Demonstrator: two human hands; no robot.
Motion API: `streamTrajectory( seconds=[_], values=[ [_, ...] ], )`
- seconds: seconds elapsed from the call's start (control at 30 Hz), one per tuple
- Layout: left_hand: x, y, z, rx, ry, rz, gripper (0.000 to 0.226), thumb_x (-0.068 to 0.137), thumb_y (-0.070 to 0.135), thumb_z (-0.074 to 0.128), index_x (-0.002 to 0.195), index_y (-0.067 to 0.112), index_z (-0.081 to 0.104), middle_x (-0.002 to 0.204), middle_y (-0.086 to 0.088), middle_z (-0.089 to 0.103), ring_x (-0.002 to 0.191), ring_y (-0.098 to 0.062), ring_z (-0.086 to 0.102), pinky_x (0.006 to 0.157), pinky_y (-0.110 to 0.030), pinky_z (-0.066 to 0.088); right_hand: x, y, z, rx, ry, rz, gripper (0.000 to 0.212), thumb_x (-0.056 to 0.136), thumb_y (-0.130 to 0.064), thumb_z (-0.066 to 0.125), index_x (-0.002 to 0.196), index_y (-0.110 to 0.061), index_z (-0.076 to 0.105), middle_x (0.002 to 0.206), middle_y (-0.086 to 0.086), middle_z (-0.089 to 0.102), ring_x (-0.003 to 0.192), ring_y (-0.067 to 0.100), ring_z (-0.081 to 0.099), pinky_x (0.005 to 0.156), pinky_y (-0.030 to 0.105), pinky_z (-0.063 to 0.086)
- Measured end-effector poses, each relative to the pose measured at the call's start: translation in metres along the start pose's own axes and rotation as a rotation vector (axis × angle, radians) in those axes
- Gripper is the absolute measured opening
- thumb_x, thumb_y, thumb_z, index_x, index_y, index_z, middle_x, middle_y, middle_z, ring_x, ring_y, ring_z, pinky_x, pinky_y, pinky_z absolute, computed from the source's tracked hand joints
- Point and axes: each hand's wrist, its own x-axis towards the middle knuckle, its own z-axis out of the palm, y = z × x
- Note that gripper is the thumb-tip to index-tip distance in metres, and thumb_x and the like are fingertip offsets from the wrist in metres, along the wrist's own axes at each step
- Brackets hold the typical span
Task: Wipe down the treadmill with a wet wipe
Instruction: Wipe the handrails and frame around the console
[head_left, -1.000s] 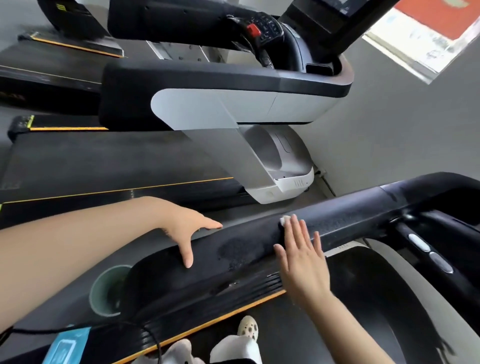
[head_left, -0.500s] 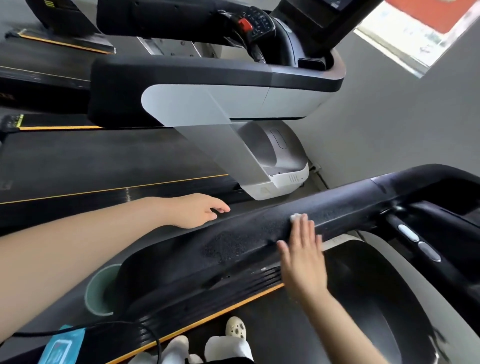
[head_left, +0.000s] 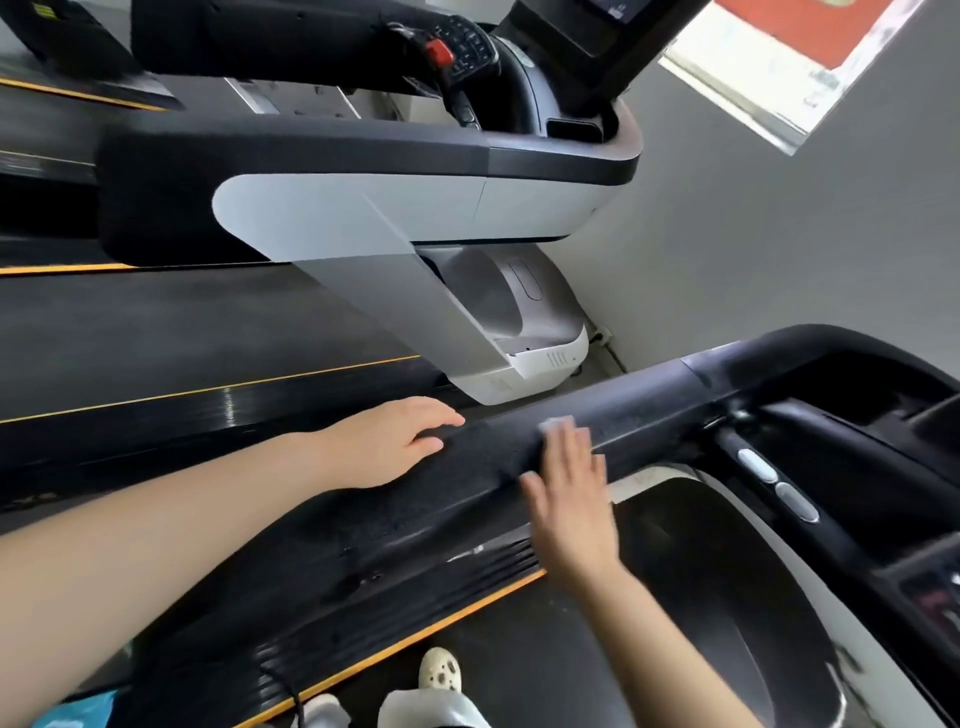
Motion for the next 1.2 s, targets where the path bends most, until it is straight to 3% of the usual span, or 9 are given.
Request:
streamTrajectory(
  seconds=[0.13, 0.3, 0.37, 0.47, 0.57, 0.77, 0.9, 1.03, 1.2],
  values=[
    [0.012, 0.012, 0.004, 0.097, -0.036, 0.043, 0.043, 0.098, 0.028, 0.046, 0.141, 0.029, 0.040, 0.148, 0.013, 0.032, 0.134, -0.004, 0.030, 0.110, -0.017, 0.018, -0.006, 0.016, 0.004, -0.168, 0.018, -0.322, 0.062, 0.097, -0.050, 0.013, 0.150, -0.017, 0.017, 0.154, -0.001, 0.016, 0.143, 0.020, 0.016, 0.115, 0.039, 0.016],
    [0.026, 0.025, 0.005, 0.143, -0.067, 0.016, 0.045, 0.097, 0.033, 0.048, 0.141, 0.034, 0.037, 0.149, 0.018, 0.027, 0.135, -0.001, 0.026, 0.112, -0.020, 0.020, 0.053, 0.130, -0.039, -0.123, 0.026, 0.223, 0.061, 0.098, -0.047, 0.011, 0.152, -0.019, 0.004, 0.160, 0.000, 0.002, 0.147, 0.017, -0.003, 0.118, 0.040, 0.000],
    [0.031, 0.030, 0.005, 0.148, -0.070, 0.002, 0.044, 0.097, 0.032, 0.048, 0.140, 0.033, 0.039, 0.147, 0.019, 0.031, 0.134, 0.000, 0.029, 0.108, -0.014, 0.019, 0.062, 0.137, -0.044, -0.068, 0.030, 0.259, 0.056, 0.102, -0.037, 0.018, 0.151, -0.014, 0.003, 0.160, 0.003, -0.002, 0.146, 0.017, -0.007, 0.118, 0.038, -0.003],
    [0.036, 0.035, 0.004, 0.141, -0.079, -0.024, 0.042, 0.097, 0.030, 0.049, 0.138, 0.030, 0.043, 0.144, 0.019, 0.037, 0.128, 0.003, 0.034, 0.103, -0.010, 0.022, 0.047, 0.098, -0.032, -0.030, -0.004, -0.010, 0.073, 0.093, -0.059, -0.001, 0.150, -0.013, -0.003, 0.154, -0.003, -0.012, 0.142, 0.013, -0.016, 0.115, 0.027, -0.013],
    [0.039, 0.037, 0.002, 0.143, -0.088, -0.067, 0.043, 0.096, 0.031, 0.052, 0.138, 0.031, 0.043, 0.143, 0.020, 0.038, 0.127, 0.002, 0.037, 0.101, -0.011, 0.025, 0.033, 0.095, -0.026, -0.158, -0.034, -0.343, 0.075, 0.096, -0.057, -0.004, 0.148, -0.011, 0.021, 0.155, 0.001, 0.017, 0.143, 0.021, 0.014, 0.115, 0.034, 0.004],
    [0.037, 0.040, 0.003, 0.166, -0.075, -0.155, 0.042, 0.095, 0.033, 0.052, 0.137, 0.033, 0.044, 0.140, 0.021, 0.040, 0.126, 0.002, 0.039, 0.102, -0.012, 0.027, 0.101, 0.167, -0.060, -0.238, -0.012, 0.069, 0.070, 0.093, -0.051, 0.001, 0.150, -0.016, 0.019, 0.159, 0.001, 0.014, 0.146, 0.016, 0.005, 0.118, 0.041, 0.001],
    [0.033, 0.039, 0.006, 0.159, -0.060, -0.208, 0.045, 0.094, 0.034, 0.054, 0.138, 0.034, 0.043, 0.140, 0.020, 0.041, 0.126, 0.001, 0.039, 0.106, -0.019, 0.030, 0.078, 0.087, -0.038, -0.142, -0.082, -0.248, 0.101, 0.079, -0.063, -0.026, 0.149, -0.010, 0.025, 0.157, 0.005, 0.019, 0.146, 0.019, 0.010, 0.116, 0.033, -0.002],
    [0.022, 0.034, 0.004, 0.144, -0.046, -0.248, 0.047, 0.093, 0.034, 0.057, 0.138, 0.031, 0.044, 0.141, 0.017, 0.042, 0.127, -0.001, 0.040, 0.107, -0.021, 0.031, 0.053, 0.052, -0.025, -0.186, -0.093, -0.526, 0.071, 0.100, -0.049, 0.001, 0.135, -0.012, 0.051, 0.140, 0.004, 0.050, 0.131, 0.019, 0.045, 0.112, 0.038, 0.020],
    [-0.006, 0.013, -0.005, 0.086, -0.086, -0.287, 0.049, 0.091, 0.034, 0.060, 0.137, 0.032, 0.044, 0.140, 0.018, 0.042, 0.126, 0.003, 0.039, 0.106, -0.017, 0.030, 0.084, 0.090, -0.049, -0.264, -0.111, -0.171, 0.106, 0.067, -0.065, -0.029, 0.152, -0.019, 0.015, 0.159, -0.004, 0.009, 0.146, 0.011, 0.001, 0.116, 0.035, -0.006]
  ],
)
